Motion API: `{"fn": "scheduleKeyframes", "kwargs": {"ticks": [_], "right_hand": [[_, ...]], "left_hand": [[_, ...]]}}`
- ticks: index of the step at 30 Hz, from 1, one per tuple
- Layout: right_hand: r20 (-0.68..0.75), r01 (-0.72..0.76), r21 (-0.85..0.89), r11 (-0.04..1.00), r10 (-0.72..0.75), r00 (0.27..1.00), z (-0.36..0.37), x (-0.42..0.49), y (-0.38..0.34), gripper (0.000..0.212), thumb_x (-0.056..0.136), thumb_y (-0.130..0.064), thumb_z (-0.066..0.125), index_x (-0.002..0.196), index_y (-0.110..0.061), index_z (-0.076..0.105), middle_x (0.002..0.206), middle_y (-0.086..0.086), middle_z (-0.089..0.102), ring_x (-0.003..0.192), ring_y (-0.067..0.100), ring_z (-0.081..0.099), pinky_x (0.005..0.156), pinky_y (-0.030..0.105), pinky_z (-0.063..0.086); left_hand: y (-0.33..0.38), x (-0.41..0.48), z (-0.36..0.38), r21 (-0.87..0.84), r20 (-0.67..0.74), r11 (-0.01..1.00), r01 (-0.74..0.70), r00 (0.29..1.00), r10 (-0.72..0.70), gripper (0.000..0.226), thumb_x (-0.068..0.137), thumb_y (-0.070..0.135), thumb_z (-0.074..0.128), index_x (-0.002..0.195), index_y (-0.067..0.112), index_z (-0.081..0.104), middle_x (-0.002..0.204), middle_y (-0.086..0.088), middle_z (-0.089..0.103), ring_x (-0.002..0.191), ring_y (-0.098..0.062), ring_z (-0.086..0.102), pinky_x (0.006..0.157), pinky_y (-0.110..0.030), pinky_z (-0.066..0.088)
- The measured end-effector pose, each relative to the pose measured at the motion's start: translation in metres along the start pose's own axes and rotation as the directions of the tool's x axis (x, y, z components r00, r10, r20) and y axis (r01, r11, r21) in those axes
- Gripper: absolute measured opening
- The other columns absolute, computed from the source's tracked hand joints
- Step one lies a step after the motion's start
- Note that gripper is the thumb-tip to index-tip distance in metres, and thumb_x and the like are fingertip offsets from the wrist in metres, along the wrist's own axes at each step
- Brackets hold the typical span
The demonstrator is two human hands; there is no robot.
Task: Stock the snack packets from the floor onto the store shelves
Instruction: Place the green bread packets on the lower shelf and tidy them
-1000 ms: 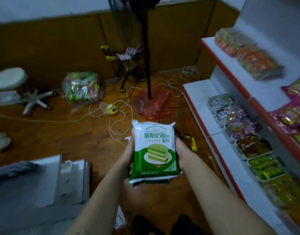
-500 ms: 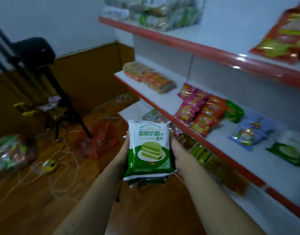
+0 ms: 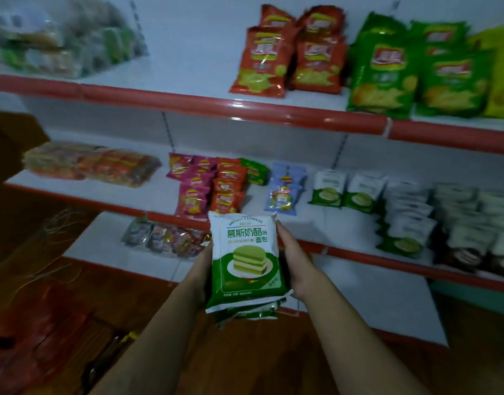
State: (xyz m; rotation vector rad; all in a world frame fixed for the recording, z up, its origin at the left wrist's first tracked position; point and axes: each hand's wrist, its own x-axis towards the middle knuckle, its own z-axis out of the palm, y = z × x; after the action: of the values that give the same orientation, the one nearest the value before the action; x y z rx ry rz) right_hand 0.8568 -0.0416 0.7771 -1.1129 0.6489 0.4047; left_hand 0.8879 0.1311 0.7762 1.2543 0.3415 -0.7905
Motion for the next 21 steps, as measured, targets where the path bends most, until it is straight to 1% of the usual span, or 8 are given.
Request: {"fn": "scheduleKeyframes", "kwargs": {"ticks": [2,4,6,9,12,14,17,21], "right_hand": [[-0.004,0.029,0.075,0.997,-0.029,1.0,-0.009,-0.016,-0.001,0.082,0.062,-0.084,0.061,0.119,-0.025,0.069,0.123,0.013,0.067,0.114,0.035,0.063,0.105,0.053,0.043],[0.019,0.074,0.165,0.983,-0.078,0.997,-0.017,-0.027,-0.001,0.077,0.072,-0.08,0.055,0.122,-0.023,0.068,0.125,0.014,0.066,0.116,0.035,0.062,0.107,0.053,0.041],[0.031,0.124,0.241,0.963,-0.136,0.99,-0.018,-0.044,-0.001,0.072,0.079,-0.075,0.051,0.123,-0.02,0.068,0.125,0.016,0.066,0.114,0.035,0.063,0.104,0.052,0.044],[0.025,0.163,0.343,0.925,-0.183,0.983,-0.021,-0.066,0.007,0.069,0.085,-0.069,0.047,0.126,-0.017,0.065,0.126,0.018,0.064,0.115,0.035,0.062,0.104,0.052,0.043],[-0.001,0.204,0.356,0.912,-0.218,0.976,-0.032,-0.079,0.014,0.071,0.088,-0.069,0.043,0.132,-0.016,0.06,0.133,0.019,0.059,0.125,0.038,0.055,0.111,0.057,0.033],[-0.01,0.213,0.283,0.935,-0.219,0.976,-0.04,-0.087,0.012,0.067,0.088,-0.066,0.046,0.128,-0.015,0.063,0.131,0.017,0.061,0.124,0.037,0.055,0.112,0.057,0.032],[-0.051,0.195,0.107,0.975,-0.19,0.98,-0.054,-0.092,0.007,0.066,0.08,-0.07,0.053,0.121,-0.02,0.068,0.125,0.011,0.066,0.119,0.033,0.06,0.111,0.057,0.033],[-0.106,0.213,0.012,0.977,-0.211,0.972,-0.078,-0.09,-0.006,0.077,0.062,-0.078,0.067,0.117,-0.025,0.071,0.13,0.014,0.063,0.121,0.037,0.058,0.108,0.061,0.037]], "left_hand": [[0.004,0.006,0.006,0.029,0.055,0.999,0.022,0.998,-0.024,0.055,0.104,0.049,0.039,0.101,0.003,0.071,0.084,-0.018,0.078,0.07,-0.031,0.076,0.057,-0.035,0.061],[0.006,0.016,0.007,0.046,0.073,0.999,0.016,0.997,-0.02,0.064,0.096,0.062,0.046,0.122,0.01,0.069,0.113,-0.021,0.073,0.102,-0.039,0.072,0.09,-0.05,0.057],[0.005,0.021,0.011,0.063,0.12,0.996,0.064,0.99,-0.071,0.067,0.091,0.069,0.05,0.123,0.014,0.071,0.124,-0.022,0.069,0.113,-0.043,0.066,0.102,-0.057,0.049],[0.002,0.02,0.024,0.088,0.223,0.992,0.089,0.969,-0.106,0.064,0.096,0.065,0.042,0.103,0.012,0.078,0.111,-0.023,0.074,0.093,-0.038,0.074,0.081,-0.048,0.058],[-0.002,0.019,0.038,0.116,0.271,0.988,0.102,0.954,-0.131,0.071,0.093,0.07,0.04,0.103,0.012,0.079,0.111,-0.023,0.073,0.093,-0.038,0.074,0.086,-0.049,0.055],[-0.004,0.015,0.048,0.123,0.322,0.984,0.127,0.933,-0.161,0.072,0.094,0.07,0.038,0.107,0.009,0.074,0.103,-0.021,0.076,0.087,-0.036,0.075,0.077,-0.044,0.059],[-0.01,0.019,0.059,0.135,0.332,0.984,0.115,0.931,-0.154,0.063,0.101,0.058,0.037,0.089,0.007,0.07,0.07,-0.015,0.075,0.056,-0.027,0.073,0.044,-0.032,0.057],[-0.002,0.021,0.093,0.148,0.312,0.986,0.074,0.943,-0.118,0.049,0.107,0.042,0.033,0.107,0.006,0.066,0.067,-0.022,0.073,0.049,-0.024,0.071,0.038,-0.027,0.054]]}}
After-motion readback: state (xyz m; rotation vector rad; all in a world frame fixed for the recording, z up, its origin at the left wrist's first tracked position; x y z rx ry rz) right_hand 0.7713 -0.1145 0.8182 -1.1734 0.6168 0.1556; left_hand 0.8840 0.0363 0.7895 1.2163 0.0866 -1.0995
